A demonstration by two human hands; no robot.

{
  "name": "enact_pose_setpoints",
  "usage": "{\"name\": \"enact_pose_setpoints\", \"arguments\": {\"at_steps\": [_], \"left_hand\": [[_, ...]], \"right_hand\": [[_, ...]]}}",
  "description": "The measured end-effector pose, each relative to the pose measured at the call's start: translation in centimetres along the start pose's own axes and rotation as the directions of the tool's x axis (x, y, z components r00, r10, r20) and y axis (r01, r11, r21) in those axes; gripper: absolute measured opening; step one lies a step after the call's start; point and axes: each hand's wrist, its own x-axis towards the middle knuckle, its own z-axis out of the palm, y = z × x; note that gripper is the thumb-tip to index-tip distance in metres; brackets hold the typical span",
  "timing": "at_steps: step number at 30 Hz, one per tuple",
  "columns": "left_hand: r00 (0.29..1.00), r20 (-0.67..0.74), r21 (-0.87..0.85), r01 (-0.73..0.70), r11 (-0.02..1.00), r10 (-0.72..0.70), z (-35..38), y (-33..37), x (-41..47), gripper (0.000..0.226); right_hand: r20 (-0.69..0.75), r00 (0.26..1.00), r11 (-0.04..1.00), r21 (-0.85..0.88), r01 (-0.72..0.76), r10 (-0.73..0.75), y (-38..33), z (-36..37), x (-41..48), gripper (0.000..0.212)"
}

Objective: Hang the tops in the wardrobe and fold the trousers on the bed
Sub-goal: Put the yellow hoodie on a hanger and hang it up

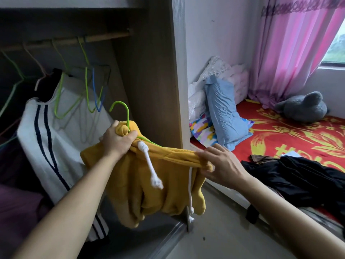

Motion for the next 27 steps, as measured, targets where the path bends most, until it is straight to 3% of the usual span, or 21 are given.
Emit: {"name": "enact_pose_setpoints", "arguments": {"at_steps": [2,5,8,10,11,13,15,18,20,22,24,27], "left_hand": [[0.997,0.040,0.056,-0.071,0.996,0.069,0.4,0.3,-0.2,0.039],[0.972,0.126,0.192,-0.221,0.956,0.199,1.4,0.4,-1.0,0.042],[0.925,0.246,0.304,-0.357,0.883,0.289,2.4,0.1,-2.1,0.046],[0.923,0.245,0.291,-0.361,0.886,0.295,2.7,0.5,-2.8,0.047],[0.935,0.231,0.263,-0.328,0.908,0.270,2.8,1.0,-3.1,0.051],[0.955,0.217,0.173,-0.243,0.954,0.204,2.8,2.2,-3.9,0.054],[0.955,0.246,0.096,-0.194,0.976,0.166,3.1,3.0,-4.7,0.052],[0.953,0.292,-0.005,-0.083,0.997,0.081,3.6,3.1,-5.3,0.050],[0.928,0.371,-0.131,0.020,0.991,0.031,3.6,3.0,-5.3,0.044],[0.879,0.476,-0.236,0.148,0.960,-0.019,3.3,3.0,-5.1,0.032],[0.857,0.509,-0.299,0.261,0.918,-0.078,3.2,3.0,-5.0,0.020],[0.910,0.355,-0.300,0.326,0.896,-0.212,3.1,2.6,-4.8,0.024]], "right_hand": [[0.040,0.984,0.970,-0.169,0.176,-0.172,0.2,-0.1,0.3,0.041],[0.117,0.957,0.909,-0.303,0.287,-0.264,0.6,-0.4,1.0,0.027],[-0.041,0.974,0.915,-0.353,0.195,-0.224,0.1,-0.8,2.7,0.019],[-0.154,0.970,0.950,-0.277,0.143,-0.190,-1.1,-0.8,3.7,0.020],[-0.096,0.976,0.959,-0.223,0.173,-0.198,-1.8,-0.5,4.0,0.024],[0.220,0.962,0.980,-0.085,0.182,-0.160,-3.1,0.4,4.3,0.049],[0.445,0.895,0.999,0.033,0.026,-0.038,-3.8,1.7,4.1,0.071],[0.278,0.951,0.962,0.192,-0.192,0.135,-4.0,3.3,4.3,0.060],[0.148,0.968,0.950,0.211,-0.229,0.201,-4.1,3.8,4.9,0.043],[0.126,0.977,0.972,0.137,-0.190,0.173,-3.7,4.1,5.6,0.032],[0.194,0.976,0.994,0.040,-0.106,0.096,-2.8,3.9,6.3,0.029],[0.227,0.974,1.000,-0.011,-0.016,0.018,-1.6,2.4,7.0,0.026]]}}
